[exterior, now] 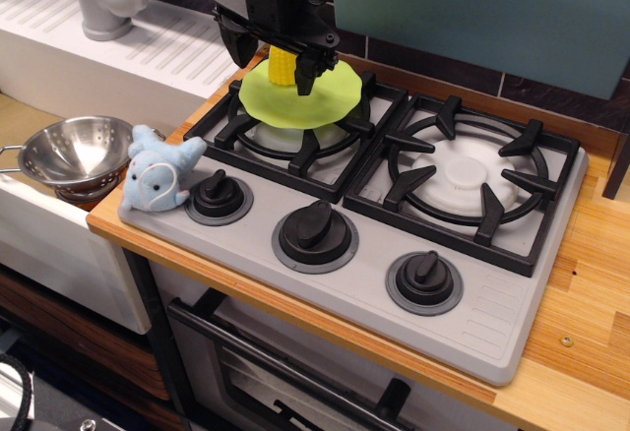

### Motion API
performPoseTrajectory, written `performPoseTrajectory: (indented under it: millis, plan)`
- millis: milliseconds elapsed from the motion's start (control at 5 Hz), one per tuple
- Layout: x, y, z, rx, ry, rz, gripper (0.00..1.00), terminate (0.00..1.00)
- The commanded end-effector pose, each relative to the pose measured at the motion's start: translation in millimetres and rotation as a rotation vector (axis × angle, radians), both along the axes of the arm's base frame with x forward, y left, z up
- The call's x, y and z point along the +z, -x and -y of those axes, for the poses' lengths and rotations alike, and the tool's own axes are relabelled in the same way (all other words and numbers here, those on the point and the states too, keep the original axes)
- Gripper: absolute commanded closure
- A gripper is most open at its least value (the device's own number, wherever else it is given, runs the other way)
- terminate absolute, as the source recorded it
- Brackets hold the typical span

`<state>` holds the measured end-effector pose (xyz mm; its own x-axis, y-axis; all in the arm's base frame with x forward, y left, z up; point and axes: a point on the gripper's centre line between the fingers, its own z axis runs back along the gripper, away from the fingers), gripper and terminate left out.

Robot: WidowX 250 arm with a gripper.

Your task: End effector transition from object to object

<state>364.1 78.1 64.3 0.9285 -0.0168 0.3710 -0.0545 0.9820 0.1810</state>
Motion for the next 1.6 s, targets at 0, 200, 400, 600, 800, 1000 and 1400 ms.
performPoseTrajectory:
  millis: [0, 200, 400, 600, 800, 1000, 1400]
  plan:
    - [0.0, 0.0, 0.0, 0.0, 0.0, 0.0, 0.0, 0.0]
    - [22.1, 13.0, -6.2, -0.007, -0.014, -0.026, 0.0, 0.0]
    - [33.2, 27.9, -10.0, -0.011, -0.037, -0.026, 0.0, 0.0]
    - [40.6, 44.2, -19.3, -0.026, -0.048, -0.022, 0.0, 0.0]
    - [42.3, 61.3, -32.2, -0.017, -0.053, -0.018, 0.0, 0.0]
    - [42.2, 64.8, -33.5, -0.018, -0.038, 0.013, 0.0, 0.0]
    - [9.1, 94.6, -41.0, 0.006, -0.025, 0.057, 0.0, 0.0]
